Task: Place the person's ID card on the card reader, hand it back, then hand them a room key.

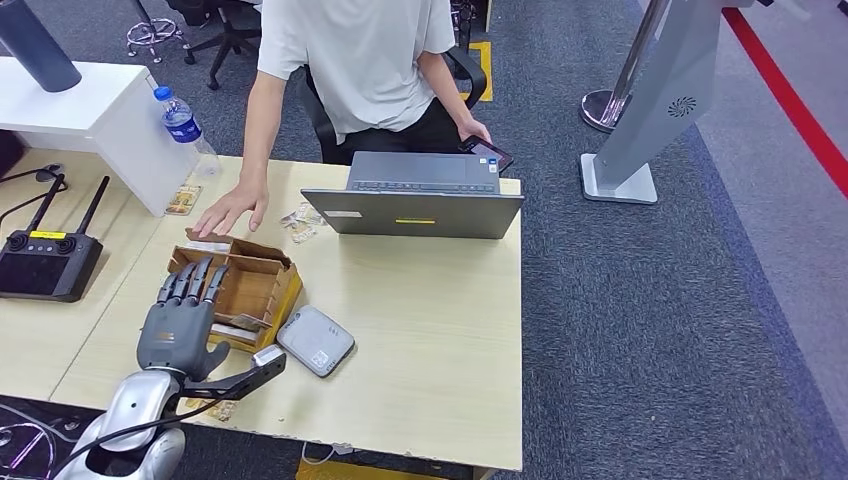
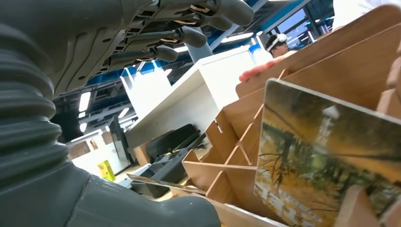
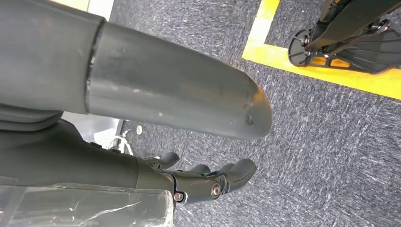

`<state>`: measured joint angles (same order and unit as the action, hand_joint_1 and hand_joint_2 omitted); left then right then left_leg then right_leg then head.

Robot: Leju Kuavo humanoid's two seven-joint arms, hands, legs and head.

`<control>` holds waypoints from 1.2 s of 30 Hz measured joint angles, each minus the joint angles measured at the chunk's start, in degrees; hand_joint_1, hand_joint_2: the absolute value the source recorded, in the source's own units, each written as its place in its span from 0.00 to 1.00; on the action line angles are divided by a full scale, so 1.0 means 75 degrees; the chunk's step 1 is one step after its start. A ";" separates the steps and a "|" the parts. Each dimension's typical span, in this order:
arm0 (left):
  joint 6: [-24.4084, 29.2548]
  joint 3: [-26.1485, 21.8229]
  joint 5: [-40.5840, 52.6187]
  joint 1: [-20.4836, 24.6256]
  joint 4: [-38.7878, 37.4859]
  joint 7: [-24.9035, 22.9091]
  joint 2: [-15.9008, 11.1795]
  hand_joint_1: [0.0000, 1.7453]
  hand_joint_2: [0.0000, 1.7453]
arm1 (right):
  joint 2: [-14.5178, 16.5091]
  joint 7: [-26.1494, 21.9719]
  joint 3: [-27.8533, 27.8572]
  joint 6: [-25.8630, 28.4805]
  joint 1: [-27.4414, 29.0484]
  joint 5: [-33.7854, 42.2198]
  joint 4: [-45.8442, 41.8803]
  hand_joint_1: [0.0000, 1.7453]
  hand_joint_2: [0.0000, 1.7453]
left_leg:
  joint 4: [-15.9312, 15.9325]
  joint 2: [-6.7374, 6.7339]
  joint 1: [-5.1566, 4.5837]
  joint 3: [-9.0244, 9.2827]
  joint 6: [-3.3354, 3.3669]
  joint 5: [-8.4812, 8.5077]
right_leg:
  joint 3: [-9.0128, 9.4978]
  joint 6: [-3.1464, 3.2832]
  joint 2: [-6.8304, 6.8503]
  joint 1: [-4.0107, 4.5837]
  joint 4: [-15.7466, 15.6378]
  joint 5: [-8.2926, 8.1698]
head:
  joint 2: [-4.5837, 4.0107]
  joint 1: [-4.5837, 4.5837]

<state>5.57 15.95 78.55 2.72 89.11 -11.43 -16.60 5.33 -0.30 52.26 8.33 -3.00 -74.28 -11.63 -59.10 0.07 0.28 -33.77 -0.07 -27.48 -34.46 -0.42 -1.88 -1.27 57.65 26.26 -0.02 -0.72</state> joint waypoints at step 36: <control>0.1605 -0.1345 0.0047 -0.1012 0.0141 0.1382 -0.1116 0.00 1.00 | 0.0003 -0.0068 0.0200 0.0079 0.0009 -0.0031 0.0000 0.00 0.00 | 0.0002 -0.0001 0.0005 -0.0002 -0.0004 -0.0002 | -0.0001 0.0007 -0.0001 0.0003 0.0001 0.0008 | 0.0000 0.0001</control>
<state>17.61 5.86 78.90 -4.87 90.17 -1.07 -24.97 5.35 -0.81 53.76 8.92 -2.94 -74.51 -11.63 -59.08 0.07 0.32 -33.79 -0.10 -27.50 -34.47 -0.37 -1.88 -1.26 57.66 26.32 -0.02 -0.71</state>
